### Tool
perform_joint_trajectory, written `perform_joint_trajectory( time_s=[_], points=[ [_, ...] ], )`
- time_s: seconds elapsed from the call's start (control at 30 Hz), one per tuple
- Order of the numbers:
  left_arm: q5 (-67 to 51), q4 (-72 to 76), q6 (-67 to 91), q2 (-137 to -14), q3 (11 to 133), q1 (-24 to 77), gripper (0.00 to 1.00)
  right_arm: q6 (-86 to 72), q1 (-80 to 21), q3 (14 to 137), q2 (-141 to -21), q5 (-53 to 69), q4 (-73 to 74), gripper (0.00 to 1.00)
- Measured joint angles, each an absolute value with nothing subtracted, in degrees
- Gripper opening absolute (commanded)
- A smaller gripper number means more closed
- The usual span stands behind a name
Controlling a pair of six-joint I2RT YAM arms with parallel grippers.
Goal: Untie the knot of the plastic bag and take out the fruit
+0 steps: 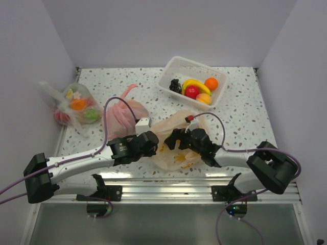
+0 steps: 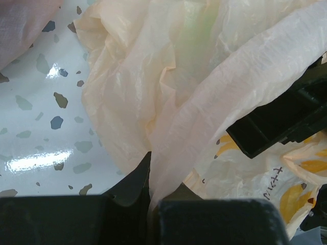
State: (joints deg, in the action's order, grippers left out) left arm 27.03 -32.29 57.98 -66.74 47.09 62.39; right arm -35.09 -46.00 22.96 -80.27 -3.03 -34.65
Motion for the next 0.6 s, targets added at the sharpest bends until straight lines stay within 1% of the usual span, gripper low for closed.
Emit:
perform_joint_trajectory(
  time_s=[0.13,0.33,0.43,0.47,0.53,0.57,0.6],
  points=[
    [27.0,-31.7,57.98,-67.05,47.09,62.39,0.04,-36.01,-46.19,23.46,-81.23,-6.11,-36.53,0.99],
    [26.68,-31.03,57.91,-68.88,47.13,62.39,0.04,-36.05,-46.24,27.4,-87.22,-7.2,-37.82,0.98],
    [26.65,-30.96,57.91,-68.9,47.13,62.39,0.04,-35.99,-46.26,28.34,-89.84,-7.09,-38.72,0.86],
    [26.65,-31.0,57.89,-68.9,47.13,62.39,0.04,-36.01,-46.3,28.38,-90.45,-6.94,-38.85,0.77],
    [26.7,-30.98,57.91,-68.9,47.13,62.39,0.04,-35.99,-46.46,28.38,-90.76,-6.72,-39.35,0.63],
    [26.7,-31.0,57.91,-68.9,47.13,62.39,0.04,-35.9,-46.5,28.38,-90.76,-6.66,-39.48,0.58],
    [26.7,-31.0,57.91,-68.9,47.13,62.39,0.03,-35.7,-46.5,28.38,-90.74,-6.42,-39.51,0.48]
  ],
)
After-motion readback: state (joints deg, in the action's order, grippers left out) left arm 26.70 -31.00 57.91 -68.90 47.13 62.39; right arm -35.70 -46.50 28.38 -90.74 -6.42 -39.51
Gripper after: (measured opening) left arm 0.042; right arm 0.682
